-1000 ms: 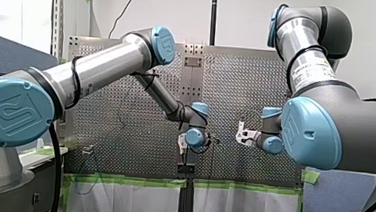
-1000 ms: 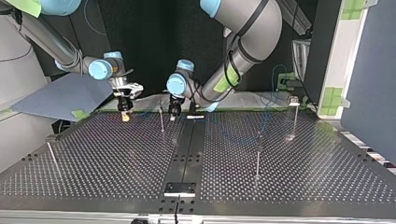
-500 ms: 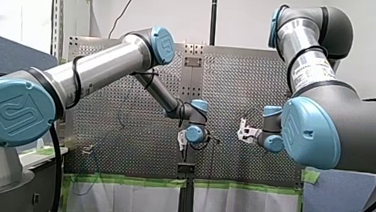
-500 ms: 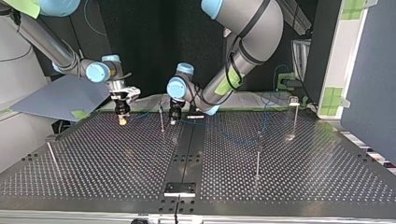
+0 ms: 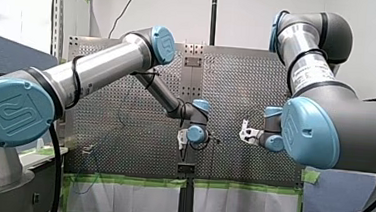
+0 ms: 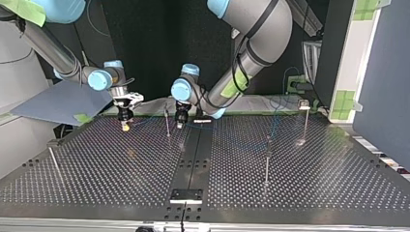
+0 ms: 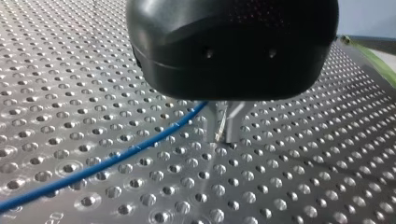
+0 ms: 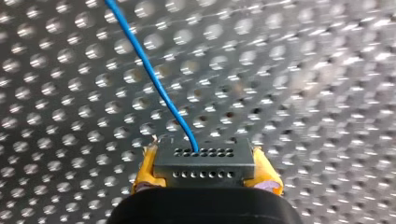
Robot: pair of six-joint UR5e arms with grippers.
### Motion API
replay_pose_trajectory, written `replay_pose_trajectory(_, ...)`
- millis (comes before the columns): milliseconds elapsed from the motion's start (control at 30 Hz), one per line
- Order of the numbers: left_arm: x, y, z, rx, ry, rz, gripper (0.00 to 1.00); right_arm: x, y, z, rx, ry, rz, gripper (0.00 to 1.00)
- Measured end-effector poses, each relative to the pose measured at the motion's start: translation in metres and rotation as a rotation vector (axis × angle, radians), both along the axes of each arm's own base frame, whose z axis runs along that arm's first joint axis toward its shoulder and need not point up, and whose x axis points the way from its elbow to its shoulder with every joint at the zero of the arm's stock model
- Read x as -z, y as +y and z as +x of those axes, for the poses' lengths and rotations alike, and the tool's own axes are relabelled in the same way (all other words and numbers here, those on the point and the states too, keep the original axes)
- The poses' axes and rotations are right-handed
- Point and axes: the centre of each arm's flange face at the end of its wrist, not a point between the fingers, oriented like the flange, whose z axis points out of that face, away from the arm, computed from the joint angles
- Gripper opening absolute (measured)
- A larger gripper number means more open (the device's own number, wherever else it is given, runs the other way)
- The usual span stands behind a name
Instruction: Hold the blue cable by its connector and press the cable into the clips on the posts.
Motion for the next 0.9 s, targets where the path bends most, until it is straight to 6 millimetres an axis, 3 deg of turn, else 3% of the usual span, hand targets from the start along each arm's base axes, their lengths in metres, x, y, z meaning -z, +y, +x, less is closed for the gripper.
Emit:
replay_pose_trajectory(67, 0.0, 0.002, -0.001, -0.016, 0.001, 0.023, 0.49, 0.004, -0.001, 0.0, 0.0, 0.018, 0.011, 0.0)
replay_pose_trajectory(133, 0.001, 0.004, -0.002, -0.034, 0.004, 0.052, 0.55, 0.006, -0.001, 0.0, -0.001, 0.03, 0.022, 0.0)
replay_pose_trajectory(400, 0.004, 0.008, -0.009, -0.055, 0.025, 0.155, 0.59, 0.01, 0.004, 0.003, -0.007, 0.05, 0.062, 0.0)
replay_pose_trajectory(433, 0.004, 0.008, -0.01, -0.045, 0.028, 0.161, 0.66, 0.011, 0.005, 0.003, -0.007, 0.051, 0.063, 0.0)
replay_pose_trajectory(467, 0.004, 0.007, -0.011, -0.038, 0.03, 0.165, 0.83, 0.011, 0.005, 0.003, -0.008, 0.051, 0.064, 0.0)
replay_pose_trajectory(500, 0.005, 0.006, -0.011, -0.032, 0.032, 0.17, 0.83, 0.011, 0.005, 0.003, -0.009, 0.051, 0.064, 0.0)
replay_pose_trajectory(533, 0.005, 0.006, -0.012, -0.027, 0.035, 0.176, 0.96, 0.011, 0.005, 0.004, -0.01, 0.051, 0.065, 0.0)
replay_pose_trajectory(567, 0.006, 0.005, -0.013, -0.024, 0.038, 0.181, 1.0, 0.011, 0.005, 0.004, -0.01, 0.051, 0.065, 0.0)
replay_pose_trajectory(900, 0.006, 0.003, -0.032, -0.048, 0.091, 0.236, 1.0, 0.011, 0.006, 0.005, -0.013, 0.052, 0.065, 0.0)
